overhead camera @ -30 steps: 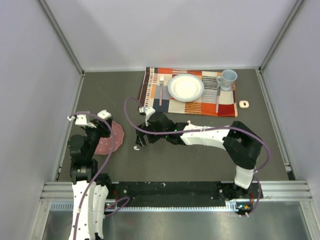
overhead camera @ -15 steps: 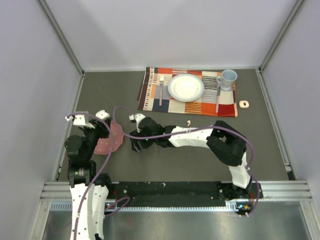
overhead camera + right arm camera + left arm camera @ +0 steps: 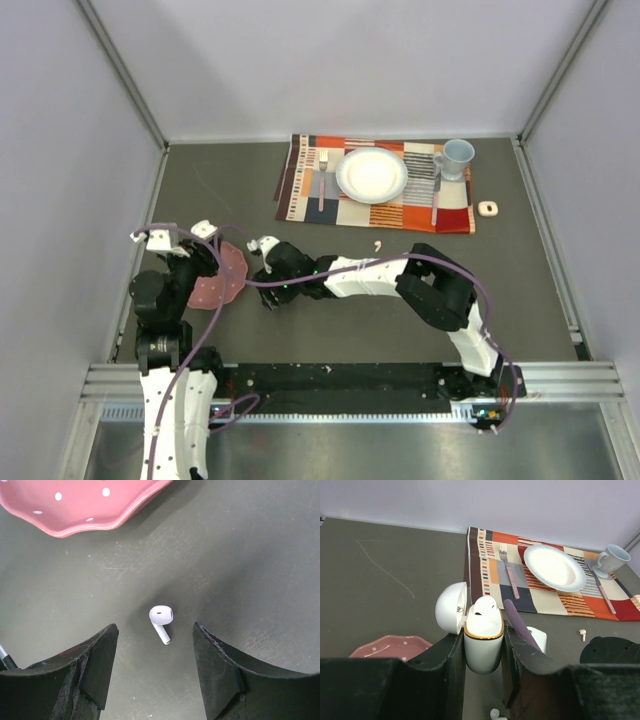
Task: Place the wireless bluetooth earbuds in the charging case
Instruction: Pick up the left earbud from the center of the board.
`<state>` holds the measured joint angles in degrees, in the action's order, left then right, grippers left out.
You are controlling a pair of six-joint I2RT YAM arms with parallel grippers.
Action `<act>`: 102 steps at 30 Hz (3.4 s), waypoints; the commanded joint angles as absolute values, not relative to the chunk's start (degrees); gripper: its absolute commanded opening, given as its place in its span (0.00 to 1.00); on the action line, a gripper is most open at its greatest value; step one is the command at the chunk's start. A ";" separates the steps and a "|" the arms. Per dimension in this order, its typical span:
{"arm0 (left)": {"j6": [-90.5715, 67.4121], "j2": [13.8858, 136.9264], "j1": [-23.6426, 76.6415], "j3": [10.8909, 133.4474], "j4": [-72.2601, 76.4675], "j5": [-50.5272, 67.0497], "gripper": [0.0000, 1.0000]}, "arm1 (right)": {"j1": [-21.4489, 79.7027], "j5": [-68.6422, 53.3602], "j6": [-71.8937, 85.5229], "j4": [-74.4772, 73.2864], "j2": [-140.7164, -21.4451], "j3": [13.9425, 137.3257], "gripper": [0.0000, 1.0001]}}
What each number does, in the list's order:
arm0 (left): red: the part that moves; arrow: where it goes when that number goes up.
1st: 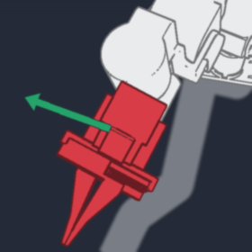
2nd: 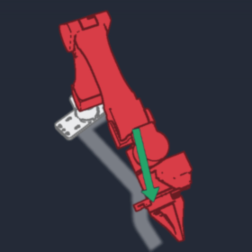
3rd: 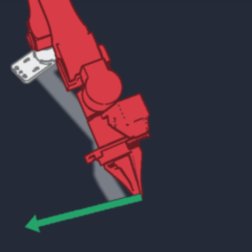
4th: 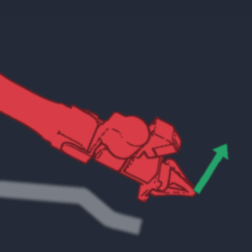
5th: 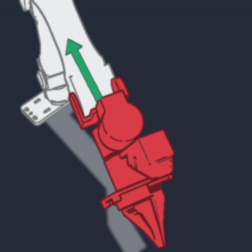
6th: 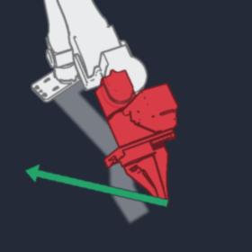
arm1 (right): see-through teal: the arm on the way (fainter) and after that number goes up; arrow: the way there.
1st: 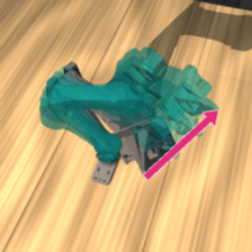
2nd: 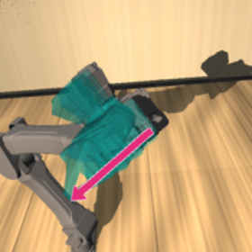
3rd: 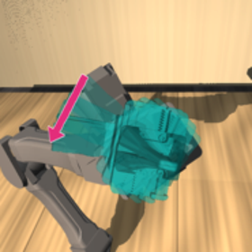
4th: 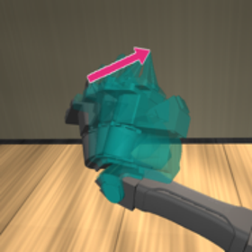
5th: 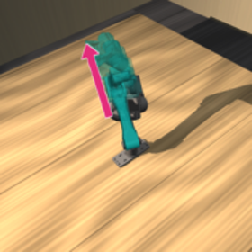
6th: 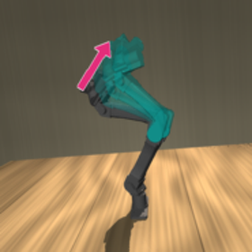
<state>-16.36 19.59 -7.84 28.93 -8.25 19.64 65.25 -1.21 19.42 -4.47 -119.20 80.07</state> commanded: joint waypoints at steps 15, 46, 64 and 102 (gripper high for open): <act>-16.35 18.72 -8.26 29.62 -5.89 19.60 0.00 | 66.53 2.11 15.74 -7.47 -122.70 84.73 0.49; -16.70 19.07 -8.26 29.44 -5.71 19.78 0.00 | 66.62 3.95 17.05 -8.53 -125.24 86.31 0.33; -16.61 19.60 -8.26 29.53 -5.54 20.30 0.00 | 66.09 5.18 18.72 -8.79 -123.49 84.29 0.40; -16.96 19.60 -8.26 29.27 -5.27 20.92 0.00 | 67.06 7.38 19.34 -8.79 -121.82 82.00 0.39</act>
<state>-16.60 19.64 -8.10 28.91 -8.19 19.70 66.28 6.55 19.29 -5.61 -122.65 83.99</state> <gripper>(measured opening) 0.342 0.387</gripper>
